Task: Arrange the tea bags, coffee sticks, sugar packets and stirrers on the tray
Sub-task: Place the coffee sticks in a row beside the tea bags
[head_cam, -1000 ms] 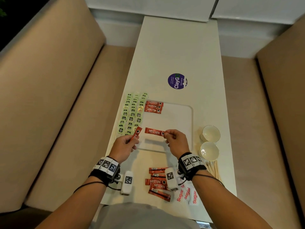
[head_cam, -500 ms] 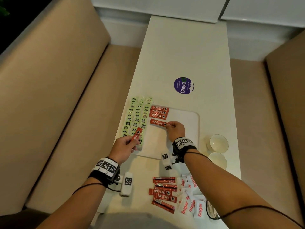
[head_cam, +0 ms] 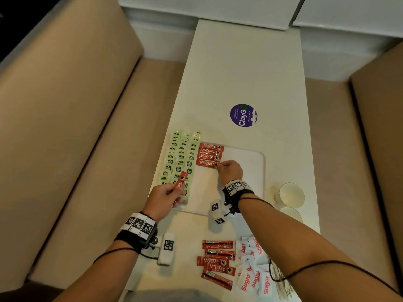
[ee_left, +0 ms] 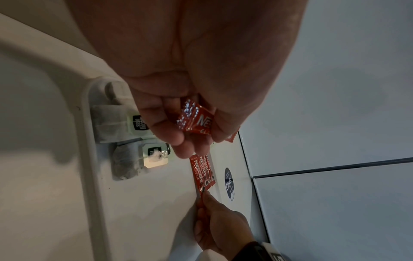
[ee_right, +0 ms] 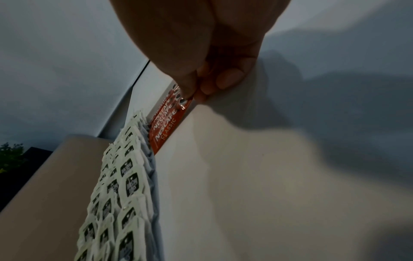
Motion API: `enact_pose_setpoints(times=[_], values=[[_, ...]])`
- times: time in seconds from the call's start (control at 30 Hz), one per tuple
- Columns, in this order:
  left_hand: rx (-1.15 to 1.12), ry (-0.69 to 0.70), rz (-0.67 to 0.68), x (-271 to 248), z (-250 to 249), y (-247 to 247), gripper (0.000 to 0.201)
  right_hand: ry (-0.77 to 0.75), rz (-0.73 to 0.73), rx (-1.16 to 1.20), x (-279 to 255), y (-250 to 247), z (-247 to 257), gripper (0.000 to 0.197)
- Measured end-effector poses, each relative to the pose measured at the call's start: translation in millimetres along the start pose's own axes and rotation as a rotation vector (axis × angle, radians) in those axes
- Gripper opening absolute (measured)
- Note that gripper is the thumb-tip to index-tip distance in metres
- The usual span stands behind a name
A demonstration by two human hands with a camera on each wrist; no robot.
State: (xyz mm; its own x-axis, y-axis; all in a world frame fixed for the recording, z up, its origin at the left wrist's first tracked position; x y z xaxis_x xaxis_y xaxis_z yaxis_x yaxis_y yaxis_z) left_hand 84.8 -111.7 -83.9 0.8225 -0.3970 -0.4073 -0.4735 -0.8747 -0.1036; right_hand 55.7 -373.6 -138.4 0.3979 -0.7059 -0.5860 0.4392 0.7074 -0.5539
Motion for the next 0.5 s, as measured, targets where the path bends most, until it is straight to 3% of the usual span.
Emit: enact_pose_setpoints(times=[0.27, 0.5], values=[[-0.033, -0.008, 0.013, -2, 1, 0, 0.013, 0.024, -0.017, 0.019, -5, 0, 3, 0.011], [-0.057, -0.032, 0.093, -3, 4, -3, 0.022, 0.008, -0.007, 0.011, -12, -5, 8, 0.03]])
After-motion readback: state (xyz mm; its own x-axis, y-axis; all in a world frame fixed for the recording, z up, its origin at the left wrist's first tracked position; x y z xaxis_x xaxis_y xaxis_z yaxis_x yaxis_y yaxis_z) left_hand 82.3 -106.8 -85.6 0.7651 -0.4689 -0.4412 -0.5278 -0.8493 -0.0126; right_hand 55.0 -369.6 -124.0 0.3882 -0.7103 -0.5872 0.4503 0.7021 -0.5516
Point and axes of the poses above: each hand's wrist, its own x-axis towards the middle knuckle, its own y-axis out of the palm, z = x × y, the point moved 5 cm from there along x, towards the middle knuckle, and after that the axes turned 10 degrees about y, right-handed, at the moved point
